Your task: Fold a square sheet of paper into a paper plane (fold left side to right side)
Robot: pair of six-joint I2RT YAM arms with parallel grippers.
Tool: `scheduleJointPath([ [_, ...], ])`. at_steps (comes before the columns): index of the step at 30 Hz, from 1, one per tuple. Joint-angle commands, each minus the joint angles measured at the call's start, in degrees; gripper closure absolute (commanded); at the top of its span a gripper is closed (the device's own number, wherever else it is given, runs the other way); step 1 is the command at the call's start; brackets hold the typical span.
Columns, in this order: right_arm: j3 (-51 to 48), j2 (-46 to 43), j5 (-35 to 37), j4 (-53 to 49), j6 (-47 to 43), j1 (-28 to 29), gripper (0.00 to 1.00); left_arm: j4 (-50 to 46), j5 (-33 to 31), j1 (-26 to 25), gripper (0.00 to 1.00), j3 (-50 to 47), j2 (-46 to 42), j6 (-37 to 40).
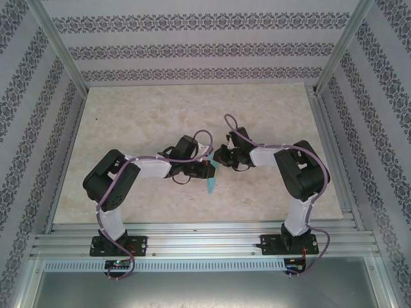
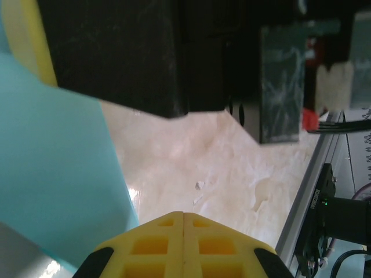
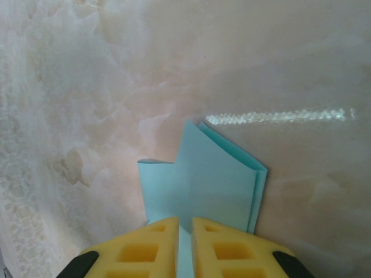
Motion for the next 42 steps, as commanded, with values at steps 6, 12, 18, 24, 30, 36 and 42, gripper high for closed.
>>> scheduleJointPath([
  [6, 0.1, 3.1, 2.6, -4.6, -2.1, 0.0, 0.85, -4.6, -1.2, -0.8, 1.00, 4.5, 4.1, 5.6],
  [12, 0.5, 3.0, 2.9, -5.4, -2.5, 0.1, 0.85, -8.8, -2.0, -1.6, 1.00, 4.8, 5.9, 8.5],
  [18, 0.6, 2.8, 3.4, -6.1, -2.9, 0.1, 0.85, -11.1, -1.7, -3.2, 1.00, 4.7, 7.3, 9.9],
  [24, 0.7, 3.0, 3.7, -6.8, -2.9, -0.1, 0.85, -14.8, -2.6, -4.7, 1.00, 4.4, 7.1, 12.4],
  [30, 1.1, 3.4, 4.1, -7.6, -3.5, -0.5, 0.85, -19.7, -2.0, -5.8, 1.00, 4.1, 5.7, 17.0],
  [36, 1.4, 3.6, 4.3, -8.3, -3.7, -0.9, 0.84, -21.9, 0.0, -6.9, 1.00, 3.4, 4.8, 19.4],
  [42, 1.5, 4.2, 4.7, -8.4, -3.6, -1.4, 0.84, -21.3, 1.7, -7.9, 1.00, 1.7, 3.9, 19.7],
])
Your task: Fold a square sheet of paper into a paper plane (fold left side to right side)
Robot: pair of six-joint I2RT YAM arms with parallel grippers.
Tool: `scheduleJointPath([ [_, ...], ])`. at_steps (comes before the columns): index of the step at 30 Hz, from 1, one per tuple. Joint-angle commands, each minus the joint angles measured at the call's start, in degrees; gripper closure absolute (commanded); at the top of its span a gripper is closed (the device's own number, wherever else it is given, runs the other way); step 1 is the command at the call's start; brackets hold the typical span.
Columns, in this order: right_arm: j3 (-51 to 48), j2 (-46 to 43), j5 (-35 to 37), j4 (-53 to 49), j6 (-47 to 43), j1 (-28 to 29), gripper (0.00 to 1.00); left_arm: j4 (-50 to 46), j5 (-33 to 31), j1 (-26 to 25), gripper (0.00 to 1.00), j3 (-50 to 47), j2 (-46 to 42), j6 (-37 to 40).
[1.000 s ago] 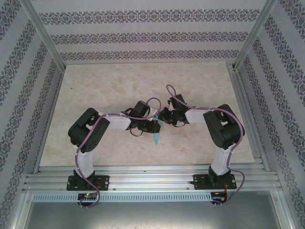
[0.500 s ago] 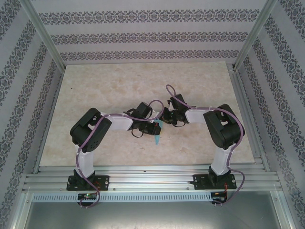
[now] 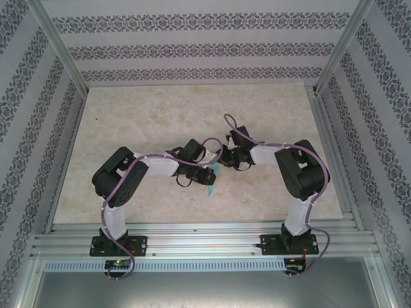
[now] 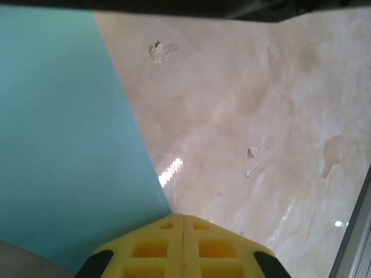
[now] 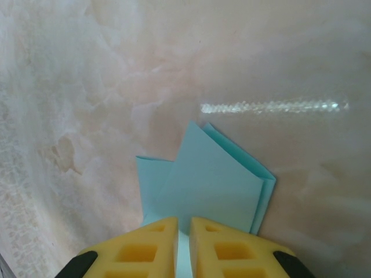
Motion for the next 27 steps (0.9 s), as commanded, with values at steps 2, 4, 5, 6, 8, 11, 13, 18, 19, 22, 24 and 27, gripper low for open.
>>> scheduleJointPath([
  [2, -0.2, 4.0, 6.2, -3.7, -0.4, -0.8, 0.84, -8.1, 5.9, -5.4, 1.00, -3.1, -0.1, 5.2],
  [4, -0.1, 4.2, 6.2, -3.8, -0.4, -0.9, 0.84, -8.2, 6.3, -5.8, 1.00, -3.4, -0.1, 5.3],
  [5, 0.0, 4.2, 6.2, -3.9, -0.4, -0.9, 0.84, -8.3, 6.3, -6.1, 1.00, -3.6, -0.2, 5.3],
  [6, 0.1, 4.2, 6.3, -4.0, -0.4, -0.9, 0.84, -8.4, 6.4, -6.4, 1.00, -3.7, -0.1, 5.4],
  [8, 0.0, 4.3, 6.2, -4.0, -0.4, -1.0, 0.84, -8.7, 6.4, -6.9, 1.00, -4.0, -0.2, 5.4],
  [11, 0.0, 4.2, 6.2, -4.0, -0.4, -1.0, 0.84, -8.6, 6.3, -7.6, 1.00, -4.8, -0.4, 5.2],
  [13, 0.1, 4.2, 6.2, -4.0, -0.4, -1.0, 0.84, -8.3, 6.4, -8.0, 1.00, -5.5, -0.6, 5.0],
  [18, 0.1, 4.1, 6.0, -4.1, -0.4, -1.0, 0.84, -6.3, 6.1, -8.2, 1.00, -7.4, -2.0, 3.4],
  [19, 0.1, 4.1, 6.0, -4.1, -0.4, -1.1, 0.84, -5.7, 6.1, -8.2, 1.00, -7.8, -2.6, 3.1],
  [22, 0.1, 4.1, 6.2, -4.1, -0.4, -1.1, 0.84, -5.6, 5.6, -8.2, 1.00, -8.7, -4.5, 2.8],
  [24, 0.1, 4.0, 6.1, -4.0, -0.5, -1.3, 0.84, -5.6, 5.4, -8.2, 1.00, -9.6, -5.4, 2.5],
  [27, 0.1, 4.0, 5.6, -3.5, -0.5, -1.3, 0.84, -4.0, 5.3, -8.2, 1.00, -11.4, -7.3, 1.6],
])
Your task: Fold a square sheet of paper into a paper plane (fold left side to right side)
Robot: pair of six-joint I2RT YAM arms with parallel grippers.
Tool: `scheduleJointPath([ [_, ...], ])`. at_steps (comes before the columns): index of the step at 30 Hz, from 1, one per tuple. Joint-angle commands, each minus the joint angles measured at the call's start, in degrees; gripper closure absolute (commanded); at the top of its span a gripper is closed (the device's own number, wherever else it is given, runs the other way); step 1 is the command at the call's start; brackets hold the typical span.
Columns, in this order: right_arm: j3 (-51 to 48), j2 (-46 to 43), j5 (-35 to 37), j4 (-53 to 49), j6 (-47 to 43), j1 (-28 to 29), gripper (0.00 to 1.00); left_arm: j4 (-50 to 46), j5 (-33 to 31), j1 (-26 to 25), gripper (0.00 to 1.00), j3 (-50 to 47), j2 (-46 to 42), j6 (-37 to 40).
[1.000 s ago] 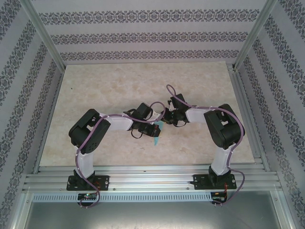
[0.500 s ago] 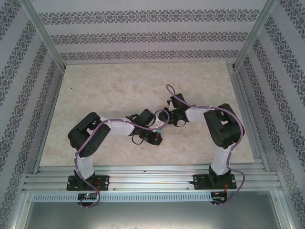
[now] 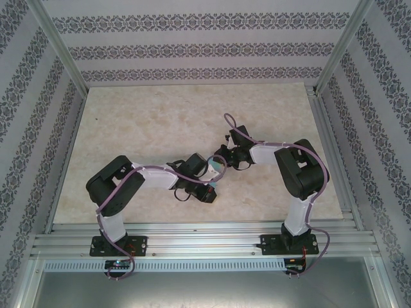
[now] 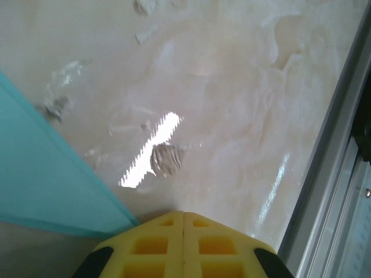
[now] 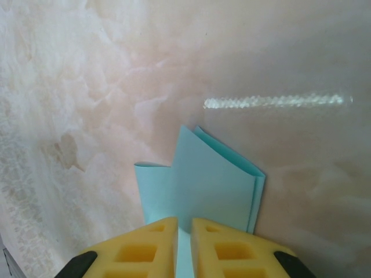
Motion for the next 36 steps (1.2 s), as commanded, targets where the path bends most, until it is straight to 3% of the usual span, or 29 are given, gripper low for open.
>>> scheduleJointPath([
  [1, -0.9, 3.4, 6.5, -1.9, -0.6, -1.0, 0.84, -4.4, 2.0, -1.5, 1.00, -2.9, -2.3, -1.4],
  [9, 1.5, -1.9, 3.1, 0.0, -1.6, -1.6, 0.78, 0.0, 4.9, 3.3, 1.00, -2.3, -13.1, -6.0],
  [14, 5.3, -7.3, 3.8, -5.1, -3.6, -2.4, 0.71, -0.4, 4.5, 8.2, 1.00, -1.0, -17.8, -8.2],
  [19, 3.2, -12.6, 4.2, -7.5, -3.4, -3.1, 0.74, 2.4, 1.4, 11.0, 1.00, -0.3, -15.1, -12.6],
  [23, -3.1, -18.3, 5.0, -6.1, -0.7, -3.3, 0.82, 8.8, 4.4, 12.5, 1.00, 2.5, -10.5, -17.1],
  [26, -7.5, -22.1, 5.0, -5.5, 0.2, -3.6, 0.83, 12.9, 7.4, 12.4, 1.00, 4.8, -7.8, -19.6],
  [31, -12.4, -24.6, 4.1, -5.3, 0.6, -4.1, 0.83, 8.3, 9.0, 11.5, 1.00, 11.1, -2.9, -17.0],
  [36, -18.1, -27.3, 2.3, 0.0, 5.1, -3.0, 0.84, -0.1, 6.0, 11.4, 1.00, 18.6, 4.1, -11.6],
])
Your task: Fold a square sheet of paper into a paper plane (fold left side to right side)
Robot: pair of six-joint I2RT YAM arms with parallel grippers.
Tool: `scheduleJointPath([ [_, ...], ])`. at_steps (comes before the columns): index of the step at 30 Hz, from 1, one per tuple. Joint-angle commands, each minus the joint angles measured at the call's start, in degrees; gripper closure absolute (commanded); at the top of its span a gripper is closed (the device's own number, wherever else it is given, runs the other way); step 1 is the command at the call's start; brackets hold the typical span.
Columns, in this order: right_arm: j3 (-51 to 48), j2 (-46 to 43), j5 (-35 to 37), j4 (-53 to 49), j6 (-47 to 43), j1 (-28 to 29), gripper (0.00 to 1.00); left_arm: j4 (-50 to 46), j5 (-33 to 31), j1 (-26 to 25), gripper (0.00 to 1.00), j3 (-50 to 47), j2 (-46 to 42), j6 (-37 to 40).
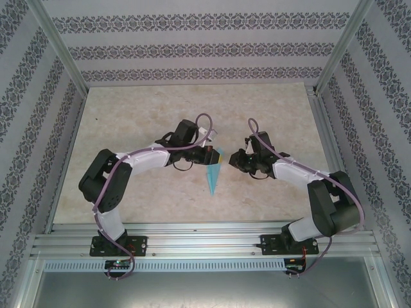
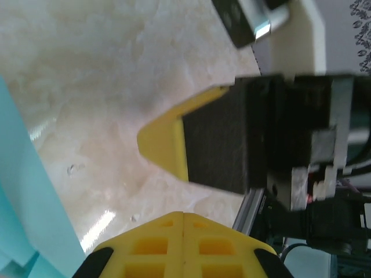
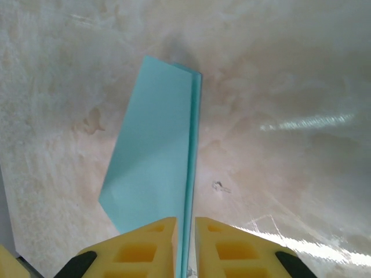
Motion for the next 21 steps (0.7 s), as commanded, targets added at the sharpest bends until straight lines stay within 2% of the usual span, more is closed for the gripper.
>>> scheduleJointPath([
  [1, -3.3, -2.9, -1.0, 4.8, 4.2, 1.2, 0.84, -6.7, -1.5, -0.2, 1.00, 4.7, 5.0, 4.6],
  [11, -7.9, -1.5, 3.7, 14.0, 11.8, 10.4, 0.85, -15.1, -6.1, 0.9, 1.00, 13.2, 14.8, 10.1],
  [15, -7.0, 1.1, 5.9, 15.8, 12.9, 14.2, 0.86, -16.1, -7.2, 1.1, 1.00, 13.3, 16.4, 11.1],
  [21, -5.7, 3.8, 8.1, 14.9, 12.3, 16.5, 0.86, -15.1, -6.9, 1.1, 1.00, 12.5, 17.8, 11.0],
])
